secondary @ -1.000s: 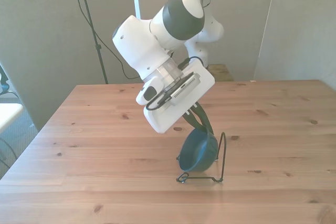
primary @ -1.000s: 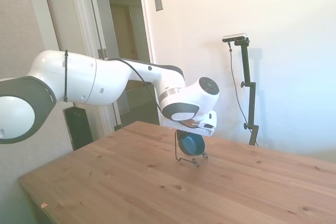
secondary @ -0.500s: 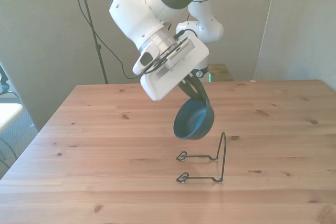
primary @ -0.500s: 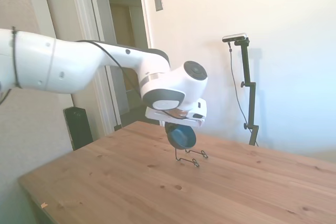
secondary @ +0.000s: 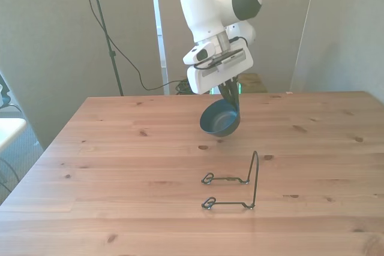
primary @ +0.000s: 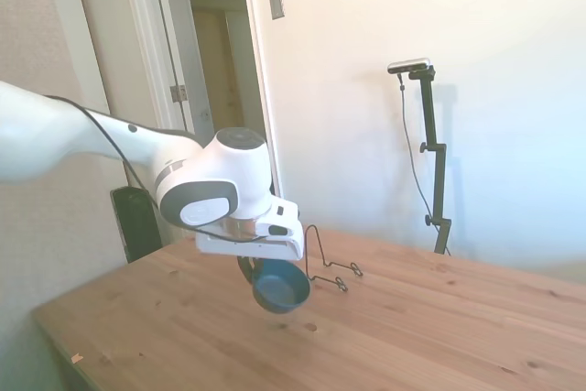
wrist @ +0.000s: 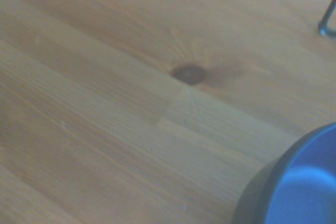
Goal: Unload the bowl
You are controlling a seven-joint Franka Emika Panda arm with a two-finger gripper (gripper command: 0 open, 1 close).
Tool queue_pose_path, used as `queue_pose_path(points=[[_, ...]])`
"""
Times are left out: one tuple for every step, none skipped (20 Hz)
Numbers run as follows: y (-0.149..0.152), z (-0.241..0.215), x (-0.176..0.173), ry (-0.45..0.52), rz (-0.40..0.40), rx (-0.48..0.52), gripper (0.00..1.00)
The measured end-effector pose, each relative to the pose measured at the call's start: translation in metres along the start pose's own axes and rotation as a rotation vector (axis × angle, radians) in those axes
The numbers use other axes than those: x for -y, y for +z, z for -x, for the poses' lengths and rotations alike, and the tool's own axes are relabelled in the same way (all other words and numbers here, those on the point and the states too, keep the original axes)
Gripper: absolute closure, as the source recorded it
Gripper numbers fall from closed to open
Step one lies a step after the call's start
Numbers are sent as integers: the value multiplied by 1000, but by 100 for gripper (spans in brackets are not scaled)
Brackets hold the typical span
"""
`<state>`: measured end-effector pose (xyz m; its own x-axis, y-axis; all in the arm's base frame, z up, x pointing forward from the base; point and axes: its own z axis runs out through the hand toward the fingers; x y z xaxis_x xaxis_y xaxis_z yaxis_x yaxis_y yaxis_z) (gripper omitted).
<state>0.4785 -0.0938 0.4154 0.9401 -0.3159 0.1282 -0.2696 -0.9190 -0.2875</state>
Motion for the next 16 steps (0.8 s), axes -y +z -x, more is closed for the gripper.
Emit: queue_pose_path(points=[[7,4,2,16,38,-1,100],[14,8,4,34,70,6,100],[20,11,7,51,95,15,100],[26,13,10,65,116,21,100],[32,14,13,79,131,27,100],[39,14,16,88,145,34,100],[45,13,18,97,158,37,100],[49,12,21,102,166,37,100],[51,11,23,107,176,33,0],[52,9,25,110,186,30,0],[53,9,26,111,196,29,0],[54,8,28,108,204,29,0],[56,8,29,103,209,30,0],[56,8,29,101,211,31,0],[56,8,30,100,211,30,0],[56,7,30,100,210,29,0]])
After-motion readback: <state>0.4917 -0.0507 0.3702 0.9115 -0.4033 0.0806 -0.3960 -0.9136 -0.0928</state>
